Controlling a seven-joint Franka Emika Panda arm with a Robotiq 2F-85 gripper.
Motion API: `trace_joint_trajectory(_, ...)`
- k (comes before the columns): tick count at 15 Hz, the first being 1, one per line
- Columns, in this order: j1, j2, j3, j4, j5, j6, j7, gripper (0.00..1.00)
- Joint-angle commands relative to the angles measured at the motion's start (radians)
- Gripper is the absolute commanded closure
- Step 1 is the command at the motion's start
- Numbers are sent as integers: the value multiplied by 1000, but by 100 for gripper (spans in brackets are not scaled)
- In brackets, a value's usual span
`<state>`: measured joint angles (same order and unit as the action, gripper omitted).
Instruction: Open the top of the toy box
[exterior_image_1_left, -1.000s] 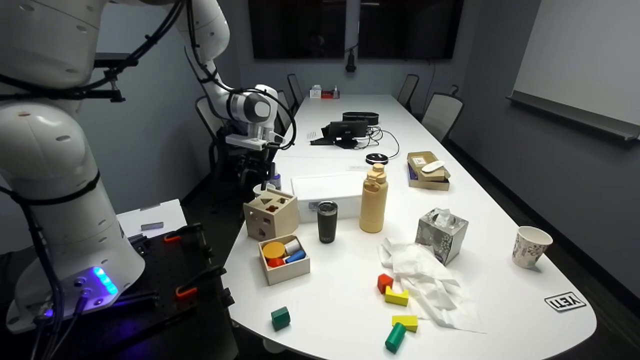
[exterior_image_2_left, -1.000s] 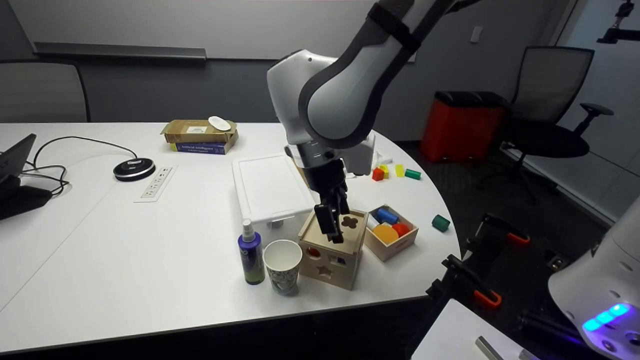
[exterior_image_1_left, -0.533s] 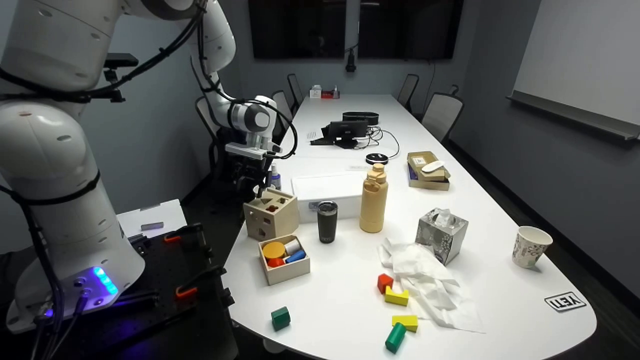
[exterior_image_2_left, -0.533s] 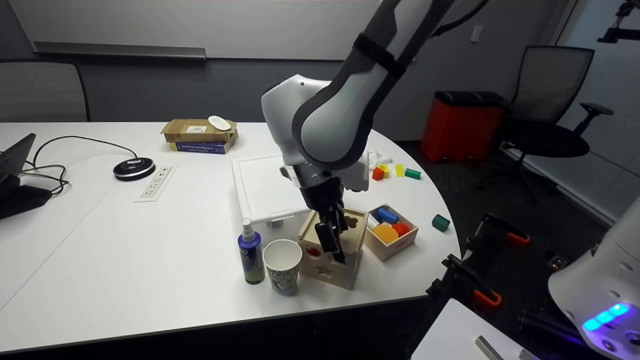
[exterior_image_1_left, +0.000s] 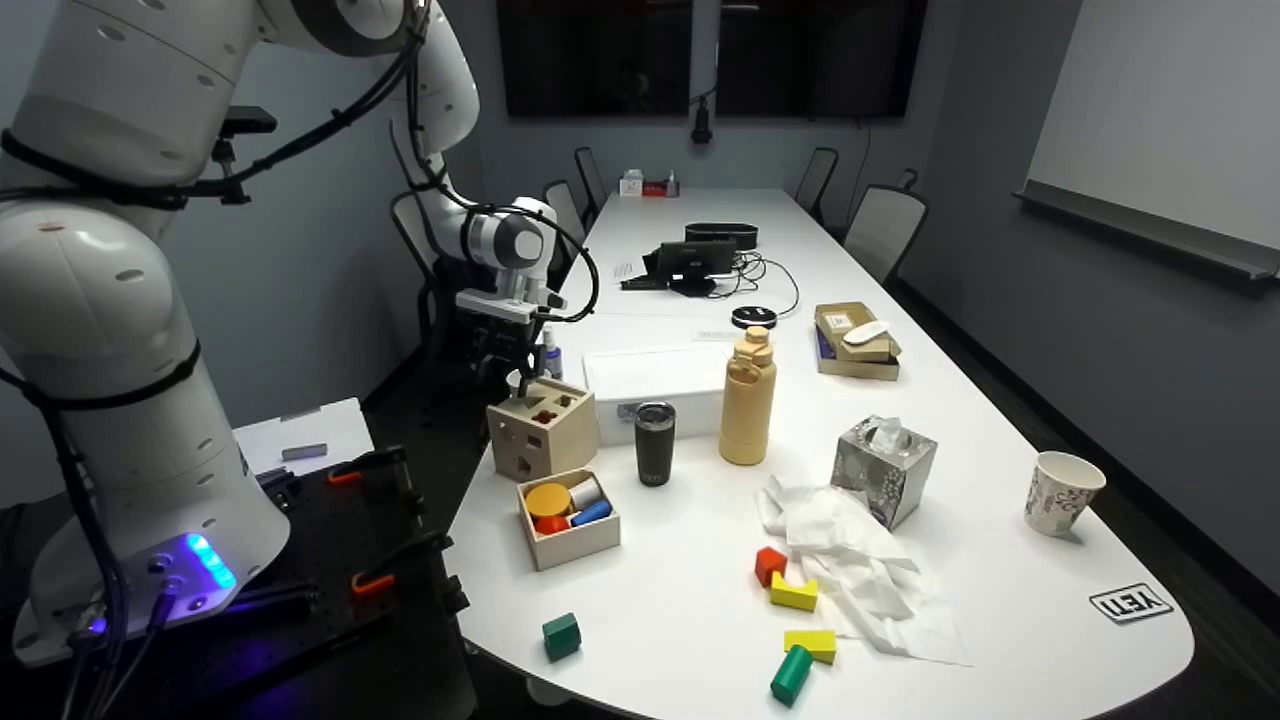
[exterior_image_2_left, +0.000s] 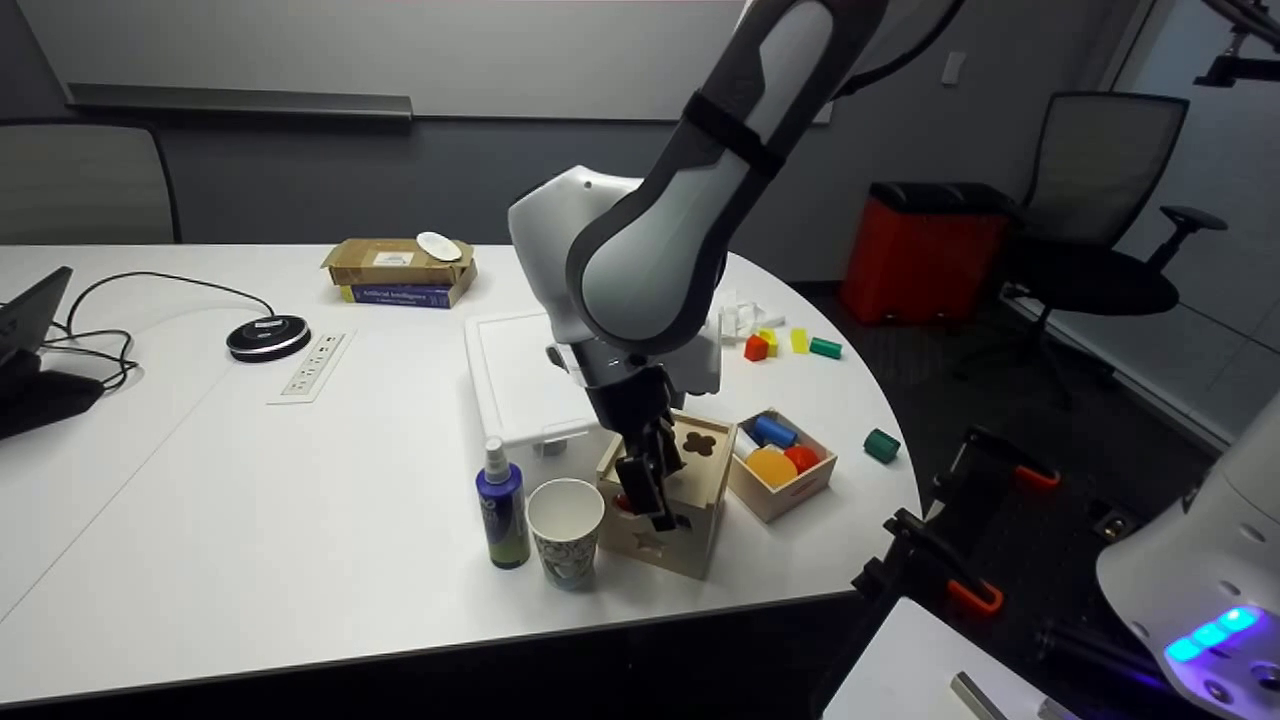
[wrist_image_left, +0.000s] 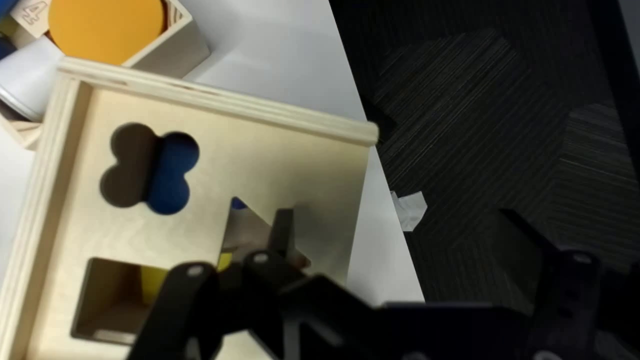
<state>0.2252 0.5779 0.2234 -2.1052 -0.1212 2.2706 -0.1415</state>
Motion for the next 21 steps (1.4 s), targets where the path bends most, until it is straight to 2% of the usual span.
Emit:
trace_joint_trajectory(1, 7, 24, -7, 21, -18, 14, -33, 0)
trace_joint_trajectory(21, 6, 51, 18, 48, 3, 26, -64, 0)
